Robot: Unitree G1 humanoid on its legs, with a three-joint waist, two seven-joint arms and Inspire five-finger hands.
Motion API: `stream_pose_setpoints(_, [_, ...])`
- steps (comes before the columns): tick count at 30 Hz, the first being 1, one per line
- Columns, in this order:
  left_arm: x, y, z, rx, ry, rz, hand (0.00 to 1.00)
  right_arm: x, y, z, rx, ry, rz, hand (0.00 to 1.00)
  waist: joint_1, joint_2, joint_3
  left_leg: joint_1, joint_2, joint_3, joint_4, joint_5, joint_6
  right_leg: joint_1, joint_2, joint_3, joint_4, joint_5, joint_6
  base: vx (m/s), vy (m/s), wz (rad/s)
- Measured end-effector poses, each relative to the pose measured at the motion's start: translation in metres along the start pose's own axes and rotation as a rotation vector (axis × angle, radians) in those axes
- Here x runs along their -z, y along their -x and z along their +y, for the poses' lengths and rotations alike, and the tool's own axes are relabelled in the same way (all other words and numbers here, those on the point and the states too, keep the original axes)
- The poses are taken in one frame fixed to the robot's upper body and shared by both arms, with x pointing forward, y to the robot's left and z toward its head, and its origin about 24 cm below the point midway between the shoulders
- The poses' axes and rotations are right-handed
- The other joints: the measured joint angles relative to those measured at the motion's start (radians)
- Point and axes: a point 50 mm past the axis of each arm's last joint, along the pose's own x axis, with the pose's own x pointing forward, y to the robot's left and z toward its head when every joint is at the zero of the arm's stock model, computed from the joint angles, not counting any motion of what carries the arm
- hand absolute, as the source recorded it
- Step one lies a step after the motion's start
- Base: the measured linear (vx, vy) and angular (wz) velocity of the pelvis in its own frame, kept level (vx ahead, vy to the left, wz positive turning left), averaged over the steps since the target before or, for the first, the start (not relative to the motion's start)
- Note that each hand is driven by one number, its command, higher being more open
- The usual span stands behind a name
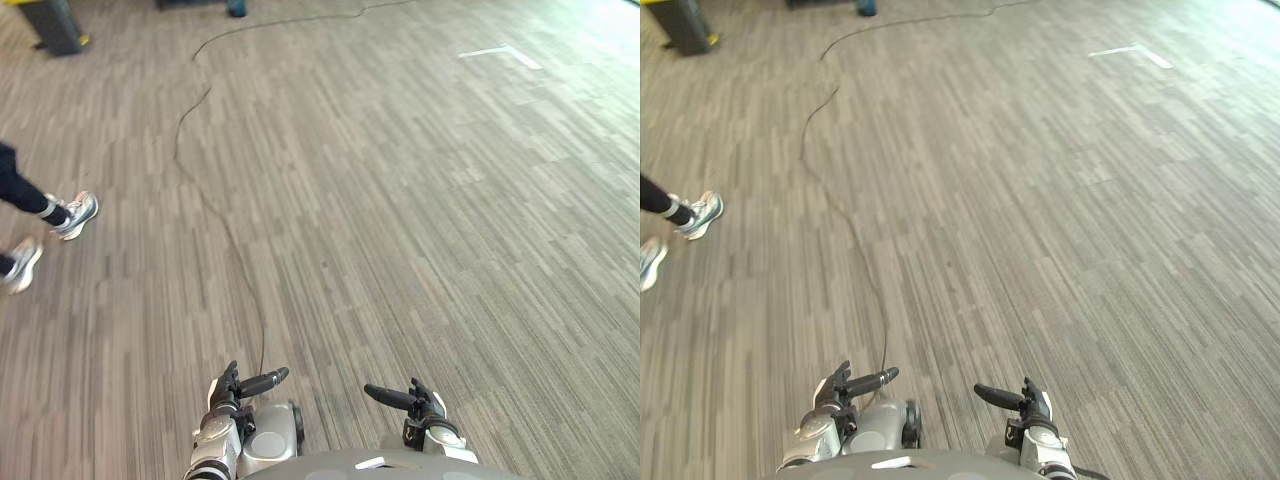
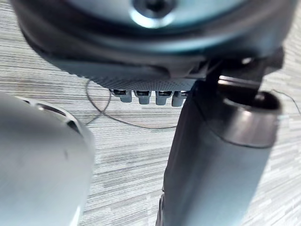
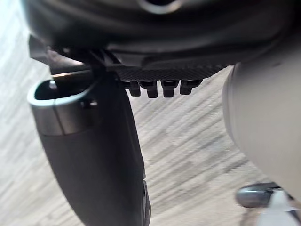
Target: Pick up cushions and gather them together orderly.
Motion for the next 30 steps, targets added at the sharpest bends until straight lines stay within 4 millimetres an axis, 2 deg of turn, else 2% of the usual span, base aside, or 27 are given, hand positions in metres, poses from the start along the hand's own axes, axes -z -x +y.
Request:
stream_pose_setpoints(2, [0.002, 0.0, 0.0, 0.001, -0.008, 0.009, 1.0, -0.004, 0.0, -0.001, 0.001, -0.006, -0.025, 1.0, -0.008, -0.002, 0.001, 0.076, 0.001, 0.013, -0.046, -0.017, -0.017, -0.063, 0.014, -0.094, -0.08, -0.011, -0.019, 0.46, 0.094, -0.19])
stream_pose_setpoints(3, [0.003, 0.0, -0.001, 0.003, -0.009, 0.019, 1.0, -0.005, 0.0, -0.002, 0.007, -0.014, -0.031, 1.0, -0.01, 0.0, 0.0, 0.133, 0.0, 0.031, -0.09, -0.022, -0.037, -0.09, 0.026, -0.165, -0.209, -0.011, -0.028, 0.61, 0.082, -0.16])
stream_pose_setpoints(4, [0.005, 0.0, -0.002, 0.006, -0.009, 0.027, 1.0, -0.006, -0.001, -0.002, 0.009, -0.019, -0.032, 1.0, -0.012, 0.003, -0.001, 0.186, 0.001, 0.054, -0.139, -0.025, -0.065, -0.106, 0.045, -0.238, -0.388, 0.007, -0.034, 0.44, 0.056, -0.2])
stream_pose_setpoints(5, [0.005, 0.0, -0.003, 0.007, -0.012, 0.029, 1.0, -0.006, -0.001, -0.003, 0.011, -0.022, -0.033, 1.0, -0.013, 0.004, -0.002, 0.208, -0.001, 0.06, -0.158, -0.026, -0.077, -0.113, 0.052, -0.273, -0.456, 0.022, -0.042, 0.78, 0.038, -0.16])
stream_pose_setpoints(6, [0.007, 0.0, -0.004, 0.014, -0.025, 0.039, 1.0, -0.006, -0.001, -0.004, 0.016, -0.032, -0.031, 1.0, -0.018, 0.01, -0.002, 0.26, -0.003, 0.065, -0.195, -0.028, -0.111, -0.119, 0.074, -0.344, -0.59, 0.076, -0.065, 0.74, -0.022, -0.1])
stream_pose_setpoints(7, [0.011, 0.001, -0.007, 0.026, -0.046, 0.05, 1.0, -0.004, -0.001, -0.01, 0.033, -0.042, -0.017, 1.0, -0.024, 0.022, -0.005, 0.314, 0.0, 0.059, -0.215, -0.034, -0.163, -0.102, 0.105, -0.38, -0.674, 0.23, -0.186, 0.9, -0.026, -0.07])
stream_pose_setpoints(8, [0.011, 0.001, -0.007, 0.027, -0.046, 0.05, 1.0, -0.004, -0.001, -0.01, 0.033, -0.042, -0.017, 1.0, -0.024, 0.022, -0.006, 0.315, 0.001, 0.059, -0.215, -0.034, -0.164, -0.101, 0.106, -0.38, -0.675, 0.233, -0.189, 0.76, -0.021, -0.07])
stream_pose_setpoints(9, [0.016, 0.002, -0.015, 0.048, -0.037, 0.072, 1.0, -0.008, -0.004, -0.018, 0.053, -0.032, -0.012, 1.0, -0.022, 0.068, -0.013, 0.329, 0.036, 0.038, -0.204, -0.017, -0.219, -0.09, 0.123, -0.4, -0.627, 0.222, -0.296, 0.6, -0.023, 0.13])
stream_pose_setpoints(10, [0.015, 0.002, -0.027, 0.085, -0.042, 0.073, 1.0, -0.007, -0.005, -0.028, 0.087, -0.06, -0.002, 1.0, -0.036, 0.072, -0.01, 0.349, 0.02, -0.001, -0.204, 0.058, -0.245, -0.107, 0.071, -0.405, -0.509, 0.156, -0.285, 0.58, -0.038, 0.27])
stream_pose_setpoints(11, [0.012, 0.002, -0.035, 0.106, -0.052, 0.065, 1.0, -0.005, -0.005, -0.037, 0.116, -0.071, 0.011, 1.0, -0.058, 0.067, -0.004, 0.37, 0.001, -0.026, -0.192, 0.113, -0.252, -0.134, 0.021, -0.435, -0.38, 0.108, -0.295, 0.63, -0.182, 0.23])
stream_pose_setpoints(12, [0.023, 0.006, -0.033, 0.101, -0.046, 0.09, 1.0, 0.002, -0.003, -0.045, 0.134, -0.059, 0.033, 1.0, -0.069, 0.097, -0.032, 0.338, 0.024, -0.05, -0.038, 0.126, -0.263, -0.083, 0.061, -0.437, -0.497, 0.114, -0.219, 0.57, -0.223, -0.03])
stream_pose_setpoints(13, [0.024, 0.007, -0.034, 0.102, -0.034, 0.09, 1.0, 0.004, -0.001, -0.048, 0.139, -0.04, 0.035, 1.0, -0.072, 0.107, -0.029, 0.289, 0.052, -0.061, 0.126, 0.153, -0.282, -0.04, 0.091, -0.439, -0.539, 0.078, -0.257, 0.67, -0.236, -0.65])
stream_pose_setpoints(14, [0.027, 0.009, -0.037, 0.104, -0.019, 0.089, 1.0, 0.004, -0.001, -0.053, 0.149, -0.032, 0.033, 1.0, -0.061, 0.163, -0.039, 0.165, 0.12, -0.104, 0.415, 0.222, -0.317, 0.018, 0.174, -0.404, -0.604, 0.071, -0.245, 0.7, -0.151, -1.07])
stream_pose_setpoints(15, [0.022, 0.007, -0.035, 0.099, -0.011, 0.074, 1.0, 0.003, -0.002, -0.054, 0.15, -0.029, 0.036, 1.0, -0.054, 0.171, -0.024, 0.045, 0.167, -0.128, 0.656, 0.206, -0.318, 0.09, 0.22, -0.366, -0.645, 0.06, -0.244, 0.61, -0.089, -1.19])
stream_pose_setpoints(16, [0.018, 0.006, -0.034, 0.098, -0.006, 0.061, 1.0, 0.005, -0.002, -0.051, 0.144, -0.028, 0.05, 1.0, -0.054, 0.162, -0.015, -0.007, 0.177, -0.133, 0.736, 0.192, -0.305, 0.139, 0.232, -0.344, -0.668, 0.054, -0.246, 0.71, -0.088, -1.06])
stream_pose_setpoints(17, [0.011, 0.005, -0.028, 0.082, -0.008, 0.03, 1.0, 0.009, -0.002, -0.046, 0.128, -0.009, 0.067, 1.0, -0.051, 0.131, 0.002, -0.07, 0.177, -0.138, 0.779, 0.164, -0.286, 0.212, 0.245, -0.3, -0.707, 0.046, -0.249, 0.44, -0.029, -1.0])
stream_pose_setpoints(18, [0.008, 0.004, -0.021, 0.064, -0.01, 0.01, 1.0, 0.012, -0.001, -0.04, 0.107, 0.013, 0.077, 1.0, -0.038, 0.106, 0.005, -0.136, 0.176, -0.138, 0.765, 0.137, -0.259, 0.272, 0.254, -0.254, -0.759, 0.047, -0.244, 0.54, -0.019, -1.07])
stream_pose_setpoints(19, [0.004, 0.004, -0.018, 0.058, -0.01, -0.006, 1.0, 0.014, 0.0, -0.038, 0.1, 0.021, 0.083, 1.0, -0.029, 0.098, 0.001, -0.178, 0.177, -0.136, 0.736, 0.118, -0.244, 0.302, 0.26, -0.222, -0.785, 0.051, -0.229, 0.59, 0.077, -1.29])
stream_pose_setpoints(20, [0.001, 0.003, -0.016, 0.048, 0.003, -0.021, 1.0, 0.017, 0.001, -0.037, 0.099, 0.015, 0.092, 1.0, -0.007, 0.083, 0.005, -0.249, 0.175, -0.138, 0.641, 0.084, -0.2, 0.352, 0.268, -0.163, -0.825, 0.05, -0.21, 0.49, 0.075, -1.23])
stream_pose_setpoints(21, [0.0, 0.003, -0.015, 0.044, 0.003, -0.03, 1.0, 0.018, 0.001, -0.036, 0.1, 0.014, 0.098, 1.0, -0.001, 0.081, 0.006, -0.291, 0.167, -0.148, 0.535, 0.069, -0.18, 0.391, 0.269, -0.125, -0.859, 0.05, -0.197, 0.59, 0.126, -1.31])
stream_pose_setpoints(23, [-0.001, 0.003, -0.014, 0.036, 0.015, -0.035, 1.0, 0.019, 0.001, -0.035, 0.105, 0.013, 0.103, 1.0, -0.001, 0.08, 0.008, -0.344, 0.132, -0.183, 0.25, 0.075, -0.189, 0.457, 0.256, -0.056, -0.906, 0.035, -0.167, 0.45, 0.173, -0.93])
stream_pose_setpoints(24, [-0.001, 0.003, -0.014, 0.036, 0.02, -0.037, 1.0, 0.019, 0.001, -0.035, 0.105, 0.015, 0.104, 1.0, 0.001, 0.079, 0.008, -0.356, 0.114, -0.214, 0.128, 0.088, -0.201, 0.479, 0.248, -0.027, -0.917, 0.022, -0.147, 0.52, 0.249, -0.82])
stream_pose_setpoints(25, [-0.002, 0.003, -0.014, 0.035, 0.03, -0.04, 1.0, 0.02, 0.001, -0.034, 0.103, 0.021, 0.106, 1.0, 0.005, 0.078, 0.007, -0.359, 0.1, -0.241, 0.012, 0.106, -0.227, 0.504, 0.236, 0.008, -0.93, 0.002, -0.122, 0.55, 0.297, -0.85])
stream_pose_setpoints(26, [-0.002, 0.003, -0.014, 0.033, 0.04, -0.041, 1.0, 0.021, 0.002, -0.035, 0.103, 0.021, 0.108, 1.0, 0.009, 0.078, 0.006, -0.359, 0.093, -0.253, -0.039, 0.138, -0.229, 0.521, 0.225, 0.036, -0.93, -0.021, -0.105, 0.7, 0.384, -1.03])
stream_pose_setpoints(27, [-0.002, 0.003, -0.012, 0.028, 0.043, -0.04, 1.0, 0.027, 0.004, -0.033, 0.1, 0.017, 0.124, 1.0, 0.024, 0.067, -0.009, -0.35, 0.078, -0.244, -0.005, 0.23, -0.218, 0.539, 0.196, 0.086, -0.916, -0.056, -0.081, 0.76, 0.414, -1.0])
stream_pose_setpoints(28, [0.0, 0.003, -0.009, 0.02, 0.039, -0.036, 1.0, 0.031, 0.005, -0.032, 0.097, 0.018, 0.136, 1.0, 0.028, 0.051, -0.029, -0.354, 0.058, -0.242, 0.034, 0.258, -0.19, 0.531, 0.166, 0.125, -0.875, -0.078, -0.058, 0.66, 0.35, -0.92])
stream_pose_setpoints(30, [0.0, 0.002, -0.002, 0.005, 0.025, -0.027, 1.0, 0.036, 0.008, -0.025, 0.077, 0.027, 0.149, 1.0, 0.027, 0.013, -0.051, -0.339, 0.039, -0.186, 0.083, 0.189, -0.161, 0.478, 0.117, 0.163, -0.746, -0.09, -0.036, 0.57, 0.321, -0.66])
